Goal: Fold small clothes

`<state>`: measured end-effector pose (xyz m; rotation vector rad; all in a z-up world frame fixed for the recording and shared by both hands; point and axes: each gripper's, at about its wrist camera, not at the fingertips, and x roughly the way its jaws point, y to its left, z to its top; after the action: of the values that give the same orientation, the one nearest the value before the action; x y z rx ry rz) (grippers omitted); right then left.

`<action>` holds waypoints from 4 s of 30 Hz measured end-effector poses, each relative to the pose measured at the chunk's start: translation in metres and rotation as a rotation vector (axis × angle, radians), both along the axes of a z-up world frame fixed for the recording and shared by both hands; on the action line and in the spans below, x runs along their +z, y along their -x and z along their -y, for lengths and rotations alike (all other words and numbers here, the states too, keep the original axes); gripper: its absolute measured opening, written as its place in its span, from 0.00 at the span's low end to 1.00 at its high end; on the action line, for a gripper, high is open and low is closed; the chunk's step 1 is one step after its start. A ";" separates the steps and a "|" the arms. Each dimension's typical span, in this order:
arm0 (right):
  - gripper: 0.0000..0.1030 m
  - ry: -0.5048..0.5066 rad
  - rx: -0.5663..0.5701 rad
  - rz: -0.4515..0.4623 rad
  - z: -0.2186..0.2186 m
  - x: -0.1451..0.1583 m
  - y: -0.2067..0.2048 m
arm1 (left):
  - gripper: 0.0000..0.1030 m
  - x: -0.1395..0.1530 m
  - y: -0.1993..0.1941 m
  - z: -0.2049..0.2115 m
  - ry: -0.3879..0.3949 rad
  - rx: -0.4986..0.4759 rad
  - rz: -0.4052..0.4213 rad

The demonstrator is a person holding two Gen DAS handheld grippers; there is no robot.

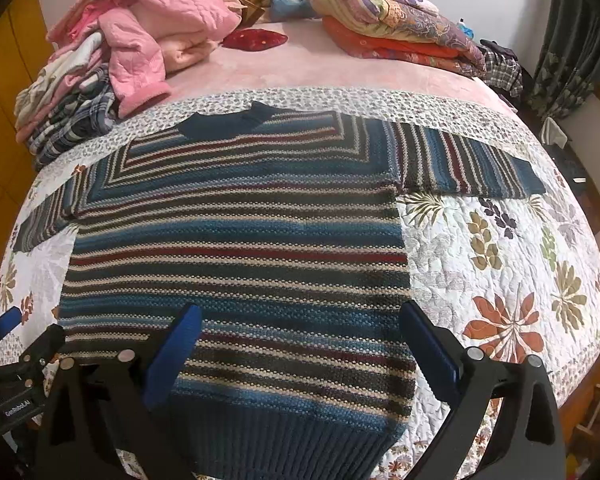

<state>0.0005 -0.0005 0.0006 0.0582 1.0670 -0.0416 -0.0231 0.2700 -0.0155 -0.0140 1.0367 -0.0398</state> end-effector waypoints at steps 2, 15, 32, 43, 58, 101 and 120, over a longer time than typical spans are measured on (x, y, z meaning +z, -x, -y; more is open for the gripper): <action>0.96 -0.003 -0.001 -0.001 0.000 0.000 0.000 | 0.97 0.000 0.000 -0.001 -0.001 0.002 0.003; 0.96 -0.004 -0.005 0.002 0.000 0.001 -0.001 | 0.97 0.002 0.000 0.000 -0.009 -0.003 0.007; 0.96 -0.013 -0.015 0.003 0.003 0.001 -0.001 | 0.97 0.003 0.000 -0.002 -0.011 -0.001 0.011; 0.96 -0.016 -0.015 0.000 0.004 0.001 -0.002 | 0.97 0.003 0.000 -0.003 -0.013 0.000 0.011; 0.96 -0.016 -0.017 0.003 0.004 0.001 -0.002 | 0.97 0.003 0.000 -0.004 -0.016 0.002 0.013; 0.91 -0.325 -0.594 -0.214 0.404 -0.122 -0.184 | 0.97 -0.038 -0.216 0.190 0.019 -0.054 0.035; 0.12 -0.428 -0.552 -0.065 0.430 -0.119 -0.204 | 0.97 -0.058 -0.236 0.195 -0.009 -0.032 0.030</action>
<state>0.2046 -0.4305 -0.1186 0.7413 1.0831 -0.3145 0.2129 0.0747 -0.0733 0.0114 1.0067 -0.0648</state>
